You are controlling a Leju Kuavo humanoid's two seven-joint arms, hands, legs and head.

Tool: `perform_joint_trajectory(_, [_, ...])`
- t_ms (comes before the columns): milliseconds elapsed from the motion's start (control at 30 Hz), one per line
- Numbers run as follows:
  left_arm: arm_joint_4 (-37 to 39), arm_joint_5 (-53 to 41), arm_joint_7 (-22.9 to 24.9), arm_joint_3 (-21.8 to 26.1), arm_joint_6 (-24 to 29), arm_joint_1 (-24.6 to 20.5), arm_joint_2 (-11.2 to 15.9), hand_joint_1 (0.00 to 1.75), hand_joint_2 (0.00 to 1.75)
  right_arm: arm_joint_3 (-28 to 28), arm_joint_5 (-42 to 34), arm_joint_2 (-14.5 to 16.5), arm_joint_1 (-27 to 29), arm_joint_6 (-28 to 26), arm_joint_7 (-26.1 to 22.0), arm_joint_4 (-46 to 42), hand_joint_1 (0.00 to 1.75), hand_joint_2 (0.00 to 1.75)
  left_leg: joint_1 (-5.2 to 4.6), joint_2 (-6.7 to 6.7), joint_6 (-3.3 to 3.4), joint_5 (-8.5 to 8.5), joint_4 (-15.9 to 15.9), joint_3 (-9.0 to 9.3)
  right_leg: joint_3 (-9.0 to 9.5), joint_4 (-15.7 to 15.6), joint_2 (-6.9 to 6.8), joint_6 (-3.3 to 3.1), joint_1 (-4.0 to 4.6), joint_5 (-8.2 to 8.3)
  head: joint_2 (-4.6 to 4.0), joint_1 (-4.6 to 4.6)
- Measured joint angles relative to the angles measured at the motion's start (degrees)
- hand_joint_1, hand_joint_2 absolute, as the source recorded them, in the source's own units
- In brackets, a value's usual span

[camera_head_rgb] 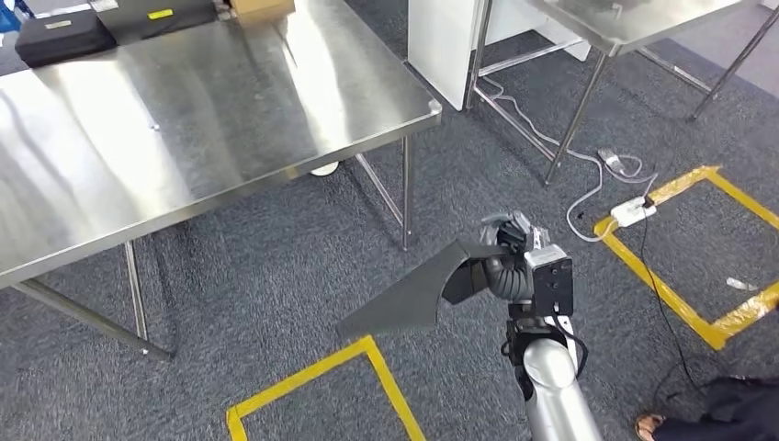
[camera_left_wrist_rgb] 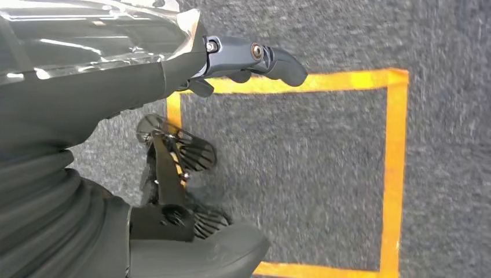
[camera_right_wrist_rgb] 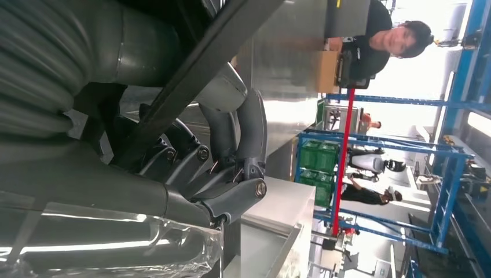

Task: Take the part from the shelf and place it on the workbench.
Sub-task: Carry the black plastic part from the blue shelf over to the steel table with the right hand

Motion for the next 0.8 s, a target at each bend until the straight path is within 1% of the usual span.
perform_joint_trajectory(33, [0.0,0.0,0.0,0.0,0.0,0.1,0.0,0.00,1.75,0.0,0.0,0.0,0.0,0.0,0.0,0.0,1.75,1.75,0.06,0.13,-0.21,-1.11,3.1,-2.84,0.90,-0.1,0.05,-0.37,0.08,-0.83,0.00,-0.03])
perform_joint_trajectory(67, [0.0,0.0,0.0,0.0,0.0,0.1,-0.1,0.00,1.75,0.0,0.0,0.0,0.1,0.0,0.0,0.0,1.75,1.75,0.12,0.21,-0.37,-3.61,4.8,-5.25,1.90,-0.1,0.17,-0.50,0.16,-1.74,0.00,-0.03])
perform_joint_trajectory(100, [0.1,0.0,0.0,0.0,0.0,0.2,-0.1,0.00,1.75,0.0,0.1,0.0,0.1,0.0,0.0,0.0,1.75,1.75,0.14,0.24,-0.47,-6.48,5.2,-7.11,3.05,-0.1,0.30,-0.53,0.26,-2.70,0.00,-0.03])
perform_joint_trajectory(133, [0.1,0.0,0.0,0.0,0.0,0.3,-0.1,0.00,1.75,0.0,0.1,0.0,0.1,0.0,0.0,0.0,1.75,1.75,0.15,0.26,-0.43,-8.62,4.3,-8.31,4.29,-0.1,0.40,-0.53,0.36,-3.65,0.00,-0.04])
perform_joint_trajectory(167, [0.1,0.0,0.0,0.0,0.0,0.4,-0.1,0.00,1.75,0.0,0.1,0.0,0.2,0.0,0.0,0.0,1.75,1.75,0.14,0.27,-0.22,-9.10,2.3,-9.05,5.67,-0.2,0.50,-0.52,0.49,-4.67,0.00,-0.06])
perform_joint_trajectory(200, [0.1,0.0,0.0,0.0,0.0,0.5,0.0,0.00,1.75,0.0,0.1,0.0,0.2,0.0,0.0,0.0,1.75,1.75,0.06,0.28,0.16,-7.11,-0.6,-9.37,7.05,-0.2,0.58,-0.46,0.61,-5.67,0.00,-0.06])
perform_joint_trajectory(233, [0.2,0.0,0.0,0.0,0.0,0.6,0.1,0.00,1.75,0.0,0.1,0.0,0.2,0.0,0.0,0.0,1.75,1.75,-0.09,0.23,0.72,-2.46,-3.7,-9.40,8.19,-0.2,0.64,-0.40,0.68,-6.59,-0.01,-0.02])
perform_joint_trajectory(267, [0.2,0.1,0.0,0.0,0.0,0.8,0.2,0.00,1.75,0.0,0.1,0.1,0.2,0.0,0.0,0.0,1.75,1.75,-0.37,0.22,1.36,2.74,-6.4,-9.30,9.21,-0.2,0.80,-0.19,0.83,-7.50,-0.01,-0.01])
perform_joint_trajectory(300, [0.3,0.2,0.2,0.0,0.0,0.9,0.3,0.00,1.75,0.1,0.1,0.1,0.3,0.0,0.1,0.0,1.75,1.75,-0.69,0.31,1.77,6.90,-8.0,-8.98,9.81,-0.2,0.96,0.13,0.92,-8.22,-0.02,0.01])
perform_joint_trajectory(333, [0.3,0.3,0.3,0.0,-0.1,1.0,0.4,0.00,1.75,0.1,0.0,0.1,0.3,0.1,0.1,0.0,1.75,1.75,-1.04,0.33,2.05,9.41,-8.7,-8.67,10.13,-0.2,1.08,0.53,1.01,-8.80,-0.02,0.01])
perform_joint_trajectory(367, [0.3,0.4,0.4,0.0,-0.1,0.9,0.4,0.00,1.75,0.1,0.0,0.1,0.4,0.1,0.2,-0.3,1.75,1.75,-1.38,0.38,2.20,9.67,-8.9,-8.30,10.45,-0.4,1.16,1.03,1.07,-9.26,-0.01,-0.08])
perform_joint_trajectory(400, [0.2,0.6,0.6,0.0,-0.2,0.7,0.4,0.00,1.75,0.0,-0.1,0.1,0.5,0.1,0.3,-0.7,1.75,1.75,-1.48,0.38,2.26,9.29,-9.2,-7.71,10.71,-0.7,1.09,1.45,1.15,-9.66,-0.01,-0.12])
perform_joint_trajectory(433, [0.1,0.6,0.6,0.0,-0.3,0.5,0.4,0.00,1.75,0.0,-0.2,0.1,0.5,0.1,0.3,-1.3,1.75,1.75,-1.56,0.25,2.40,9.12,-9.9,-7.19,10.89,-0.6,0.98,1.76,1.08,-10.10,0.00,-0.16])
perform_joint_trajectory(467, [0.1,0.6,0.7,0.0,-0.5,0.3,0.5,0.00,1.75,0.0,-0.2,0.1,0.6,0.0,0.3,-1.8,1.75,1.75,-1.50,0.18,2.63,8.96,-10.5,-6.63,10.44,0.7,0.87,1.88,1.06,-10.79,0.00,-0.15])
perform_joint_trajectory(500, [0.0,0.6,0.7,0.0,-0.6,0.2,0.5,0.00,1.75,0.0,-0.3,0.0,0.7,0.0,0.4,-2.3,1.75,1.75,-1.36,0.15,2.85,8.81,-11.0,-6.13,9.04,3.3,0.80,1.85,1.07,-11.79,0.00,-0.08])
perform_joint_trajectory(533, [0.0,0.6,0.7,0.1,-0.6,0.1,0.5,0.00,1.75,-0.1,-0.3,0.0,0.9,0.0,0.5,-2.8,1.75,1.75,-1.33,0.11,3.06,8.58,-11.2,-5.85,6.59,7.3,0.76,1.75,0.94,-12.94,0.00,-0.05])
perform_joint_trajectory(567, [0.0,0.5,0.7,0.1,-0.7,0.1,0.5,0.00,1.75,-0.2,-0.2,-0.1,1.2,-0.1,0.7,-3.3,1.75,1.75,-1.28,0.05,3.26,8.29,-11.3,-5.68,3.53,11.7,0.77,1.73,0.96,-14.00,0.00,-0.01])
perform_joint_trajectory(600, [0.0,0.5,0.7,0.1,-0.7,0.1,0.5,0.00,1.75,-0.3,-0.1,-0.2,1.8,-0.1,0.9,-3.7,1.75,1.75,-1.28,-0.08,3.34,7.99,-11.3,-5.49,0.75,15.1,0.77,1.89,0.93,-14.49,0.00,0.01])
perform_joint_trajectory(633, [0.0,0.5,0.7,0.1,-0.8,0.1,0.4,0.00,1.75,-0.5,0.0,-0.3,2.4,-0.1,1.1,-4.2,1.75,1.75,-1.28,-0.26,3.34,7.66,-11.3,-5.20,-1.16,16.6,0.77,2.25,0.91,-14.05,0.00,0.01])
perform_joint_trajectory(667, [0.0,0.5,0.7,0.1,-0.8,0.2,0.3,0.00,1.75,-0.6,0.2,-0.4,2.9,-0.1,1.2,-4.7,1.75,1.75,-1.27,-0.43,3.25,7.31,-11.2,-4.76,-1.83,15.6,0.76,2.82,0.86,-12.39,0.00,0.01])
perform_joint_trajectory(700, [0.0,0.4,0.7,0.2,-0.8,0.2,0.2,0.00,1.75,-0.7,0.3,-0.5,3.2,-0.1,1.3,-5.1,1.75,1.75,-1.24,-0.56,3.11,6.94,-11.2,-4.21,-1.34,12.4,0.75,3.41,0.77,-9.94,0.00,0.03])
perform_joint_trajectory(733, [0.0,0.4,0.7,0.2,-0.8,0.2,0.2,0.00,1.75,-0.8,0.3,-0.6,3.4,-0.1,1.3,-5.4,1.75,1.75,-1.24,-0.64,2.89,6.56,-11.2,-3.71,-0.21,8.2,0.73,3.92,0.66,-7.25,0.00,0.05])
perform_joint_trajectory(767, [0.0,0.4,0.7,0.2,-0.9,0.2,0.1,0.00,1.75,-0.8,0.3,-0.6,3.5,-0.1,1.3,-5.7,1.75,1.75,-1.35,-0.71,2.61,5.99,-11.0,-3.25,1.10,4.2,0.70,4.02,0.57,-4.91,0.00,0.06])
perform_joint_trajectory(800, [0.0,0.4,0.7,0.3,-0.9,0.2,0.1,0.00,1.75,-0.8,0.3,-0.6,3.5,-0.1,1.4,-5.9,1.75,1.75,-1.45,-0.78,2.33,5.50,-10.9,-2.99,2.08,1.6,0.67,3.61,0.54,-3.49,0.00,0.06])
